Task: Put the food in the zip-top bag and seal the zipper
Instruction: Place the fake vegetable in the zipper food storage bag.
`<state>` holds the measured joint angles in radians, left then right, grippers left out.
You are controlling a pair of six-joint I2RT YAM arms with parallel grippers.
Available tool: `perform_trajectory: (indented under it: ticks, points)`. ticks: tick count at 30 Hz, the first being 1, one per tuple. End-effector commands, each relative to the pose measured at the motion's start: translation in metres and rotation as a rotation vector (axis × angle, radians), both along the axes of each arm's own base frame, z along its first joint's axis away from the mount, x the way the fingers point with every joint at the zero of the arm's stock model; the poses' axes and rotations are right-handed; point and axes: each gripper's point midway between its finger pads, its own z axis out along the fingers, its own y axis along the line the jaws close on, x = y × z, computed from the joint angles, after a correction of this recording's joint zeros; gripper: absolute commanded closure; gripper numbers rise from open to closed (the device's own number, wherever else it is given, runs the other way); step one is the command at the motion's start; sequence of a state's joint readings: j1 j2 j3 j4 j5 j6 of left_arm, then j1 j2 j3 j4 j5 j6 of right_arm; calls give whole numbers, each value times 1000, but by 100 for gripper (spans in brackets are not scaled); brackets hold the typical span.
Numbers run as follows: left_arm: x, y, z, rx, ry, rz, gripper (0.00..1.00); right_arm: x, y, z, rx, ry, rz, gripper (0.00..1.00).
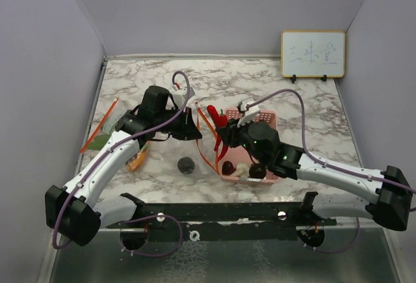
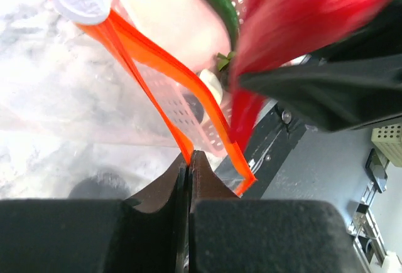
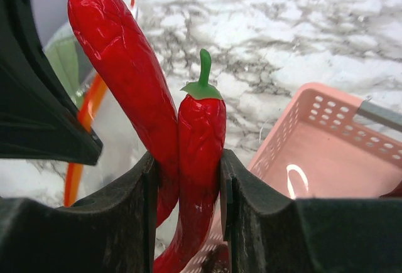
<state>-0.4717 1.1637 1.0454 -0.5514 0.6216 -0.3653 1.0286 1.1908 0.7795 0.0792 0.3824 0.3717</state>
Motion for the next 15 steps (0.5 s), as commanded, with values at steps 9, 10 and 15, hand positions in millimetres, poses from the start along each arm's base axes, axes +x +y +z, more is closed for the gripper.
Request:
perform_trajectory:
  ticks: [9,10,15]
  points:
    - [8,-8,9,-59,-43,18,100,-11,6,34,116,-102,66,93]
    - [9,-8,8,-54,-41,17,100,-15,6,40,139,-127,88,93]
    - [7,-7,6,-50,-29,10,100,-22,-1,85,228,-272,125,93]
